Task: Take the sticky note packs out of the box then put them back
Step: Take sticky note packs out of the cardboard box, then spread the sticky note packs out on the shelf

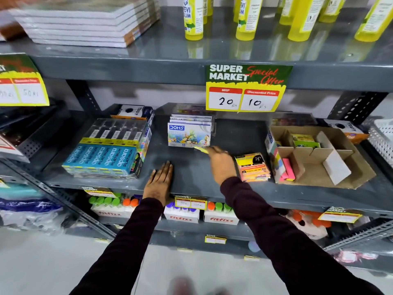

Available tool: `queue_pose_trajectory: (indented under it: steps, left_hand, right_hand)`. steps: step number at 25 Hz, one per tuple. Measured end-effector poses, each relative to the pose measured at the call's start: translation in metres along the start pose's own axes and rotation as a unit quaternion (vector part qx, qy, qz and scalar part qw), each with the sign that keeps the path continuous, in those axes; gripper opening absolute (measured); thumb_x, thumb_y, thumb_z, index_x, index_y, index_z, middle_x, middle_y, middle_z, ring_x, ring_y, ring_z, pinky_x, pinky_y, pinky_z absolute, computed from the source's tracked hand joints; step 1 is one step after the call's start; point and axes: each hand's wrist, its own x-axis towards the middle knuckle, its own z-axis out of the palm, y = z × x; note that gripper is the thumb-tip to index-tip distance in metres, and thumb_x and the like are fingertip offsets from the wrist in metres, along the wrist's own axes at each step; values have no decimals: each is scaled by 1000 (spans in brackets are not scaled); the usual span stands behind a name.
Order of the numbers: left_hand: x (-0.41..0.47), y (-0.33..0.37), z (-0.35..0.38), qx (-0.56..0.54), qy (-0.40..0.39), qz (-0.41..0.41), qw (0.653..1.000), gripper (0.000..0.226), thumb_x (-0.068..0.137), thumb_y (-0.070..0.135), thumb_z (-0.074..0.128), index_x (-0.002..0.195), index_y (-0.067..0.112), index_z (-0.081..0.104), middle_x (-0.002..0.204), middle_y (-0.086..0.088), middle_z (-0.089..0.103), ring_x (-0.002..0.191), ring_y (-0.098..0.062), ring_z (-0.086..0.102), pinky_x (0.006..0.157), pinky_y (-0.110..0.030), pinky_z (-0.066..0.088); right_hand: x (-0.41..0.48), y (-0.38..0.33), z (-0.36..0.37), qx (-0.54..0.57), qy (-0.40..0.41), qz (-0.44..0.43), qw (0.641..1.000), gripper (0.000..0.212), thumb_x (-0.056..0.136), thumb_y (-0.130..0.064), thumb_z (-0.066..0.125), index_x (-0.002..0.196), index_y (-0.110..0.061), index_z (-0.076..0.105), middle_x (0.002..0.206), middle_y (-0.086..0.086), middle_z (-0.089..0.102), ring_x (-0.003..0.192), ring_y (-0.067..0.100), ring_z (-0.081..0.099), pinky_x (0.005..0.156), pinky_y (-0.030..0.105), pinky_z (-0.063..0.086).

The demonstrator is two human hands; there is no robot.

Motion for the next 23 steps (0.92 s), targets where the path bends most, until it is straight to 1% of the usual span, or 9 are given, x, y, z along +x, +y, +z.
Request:
queue_pose_trajectory:
  steps: [3, 6, 8, 11, 13, 15, 16, 18, 23]
  left_hand:
    - [0, -5, 4, 7, 21, -10, 1000, 81, 90, 13, 47, 147, 9, -10, 161, -7, -8, 149, -20, -3, 121, -35, -3]
    - [1, -12, 6, 1, 7, 3, 1000, 97, 85, 28, 60, 146, 9, -12, 160, -6, -10, 149, -20, -6, 120, -35, -3]
    - [1, -13, 9, 4, 16, 5, 1000, 102, 83, 34, 64, 147, 9, -11, 161, -6, -9, 149, -21, -5, 120, -35, -2]
    - [2, -13, 13, 21, 29, 3, 999, 98, 84, 30, 63, 147, 9, -9, 161, -6, -6, 149, -21, -4, 121, -35, 0]
    - [3, -13, 15, 28, 31, 2, 999, 96, 85, 26, 59, 147, 9, -11, 161, -7, -7, 149, -21, -4, 121, -36, 0]
    - [3, -13, 16, 29, 35, 2, 999, 93, 85, 26, 57, 147, 8, -10, 161, -7, -6, 149, -21, -2, 121, -38, 2]
    - [3, -13, 16, 28, 34, 1, 999, 93, 85, 27, 57, 147, 8, -10, 161, -7, -5, 149, -21, -2, 121, -38, 3]
    - [3, -13, 16, 28, 30, 1, 999, 94, 85, 28, 58, 147, 8, -10, 161, -8, -5, 149, -21, -2, 121, -38, 3]
    - [2, -12, 15, 28, 32, 1, 999, 96, 83, 24, 60, 147, 9, -10, 161, -7, -6, 149, -20, -3, 121, -36, 1]
  right_hand:
    - [5, -15, 42, -59, -96, -56, 992, 64, 87, 5, 44, 146, -17, 32, 156, 4, 31, 143, 23, 30, 119, 38, 25]
    - [4, -17, 61, -60, -120, -45, 990, 58, 94, -8, 40, 149, -19, 25, 160, 0, 21, 147, 18, 20, 123, 40, 15]
    - [4, -16, 55, -42, -112, -49, 992, 54, 96, -16, 41, 148, -17, 29, 159, 1, 25, 146, 19, 24, 123, 40, 17]
    - [2, -1, 28, -30, -17, 14, 999, 50, 97, -22, 43, 144, -8, 36, 152, 13, 38, 138, 27, 37, 118, 38, 25]
    - [-5, 22, 7, -81, 13, 144, 986, 57, 95, -29, 48, 143, -2, 34, 151, 21, 34, 140, 35, 32, 117, 43, 24]
    - [-16, 44, -11, -103, -20, 283, 953, 70, 91, -37, 56, 143, 1, 31, 151, 27, 29, 140, 41, 26, 118, 48, 22]
    - [-19, 49, -17, -101, -43, 319, 941, 74, 89, -40, 58, 143, 2, 30, 149, 28, 31, 138, 42, 28, 119, 49, 22]
    - [-23, 54, -22, -93, -60, 334, 936, 78, 86, -42, 64, 141, 4, 33, 145, 27, 37, 134, 43, 34, 116, 50, 27]
    - [-19, 46, -27, -94, 2, 318, 943, 72, 69, -27, 82, 125, 0, 45, 129, 25, 45, 123, 41, 41, 100, 45, 42]
